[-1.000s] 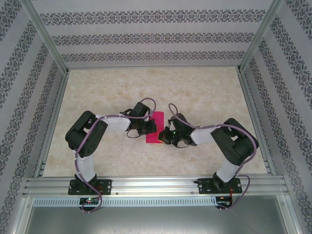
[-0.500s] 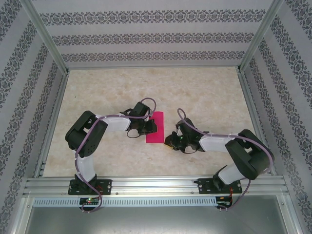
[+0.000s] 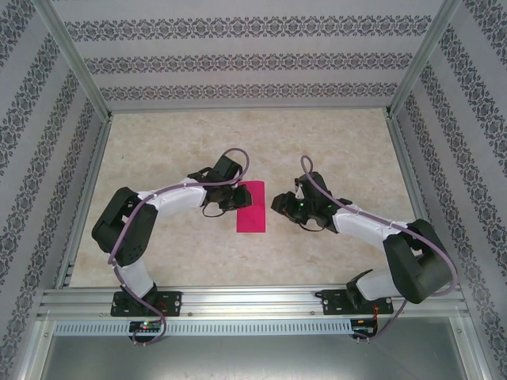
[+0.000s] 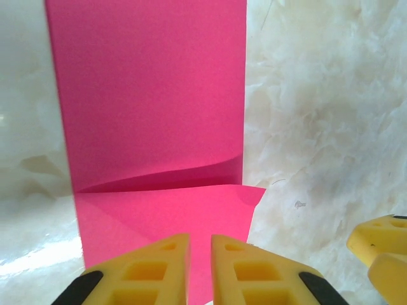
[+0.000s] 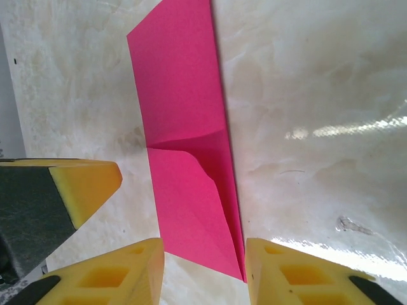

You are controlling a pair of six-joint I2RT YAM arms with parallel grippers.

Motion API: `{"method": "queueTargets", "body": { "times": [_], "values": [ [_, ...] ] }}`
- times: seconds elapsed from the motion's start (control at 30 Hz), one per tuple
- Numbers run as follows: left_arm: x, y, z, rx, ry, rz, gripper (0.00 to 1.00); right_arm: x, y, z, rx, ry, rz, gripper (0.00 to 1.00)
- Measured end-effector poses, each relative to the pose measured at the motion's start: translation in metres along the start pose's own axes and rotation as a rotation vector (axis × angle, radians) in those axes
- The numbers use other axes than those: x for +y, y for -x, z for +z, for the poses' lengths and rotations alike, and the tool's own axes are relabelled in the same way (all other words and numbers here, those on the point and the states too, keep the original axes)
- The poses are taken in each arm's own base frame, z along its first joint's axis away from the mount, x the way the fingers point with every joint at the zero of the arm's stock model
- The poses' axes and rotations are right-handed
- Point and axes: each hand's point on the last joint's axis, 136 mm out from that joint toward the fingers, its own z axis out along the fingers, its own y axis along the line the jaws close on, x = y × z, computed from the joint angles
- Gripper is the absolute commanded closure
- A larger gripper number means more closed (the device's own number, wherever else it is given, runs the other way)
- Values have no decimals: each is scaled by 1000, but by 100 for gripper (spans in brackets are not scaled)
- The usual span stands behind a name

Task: Fold a paper plane with a square sheet of paper (pick it up from the middle)
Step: Fold the triangle a second time at the center of the table, then turn over the paper at the center of the table.

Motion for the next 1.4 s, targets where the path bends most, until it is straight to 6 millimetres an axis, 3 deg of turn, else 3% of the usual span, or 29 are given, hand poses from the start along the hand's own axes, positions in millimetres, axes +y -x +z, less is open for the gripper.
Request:
{"method": "queueTargets", "body": {
  "times": [0.43,0.57,0.77,1.4],
  "values": [
    [9,6,0,-28,58,-53,86,-5,-2,42,109,7,-1,60],
    [5,15,5,-34,54,-49,86,-8,-3,49,119,7,5,60],
    [14,12,16,-6,71,-65,86,-7,-2,59,140,21,11,62],
    [33,-2,35,50,107,-77,87,-5,-4,66,160,49,43,65]
  ]
}}
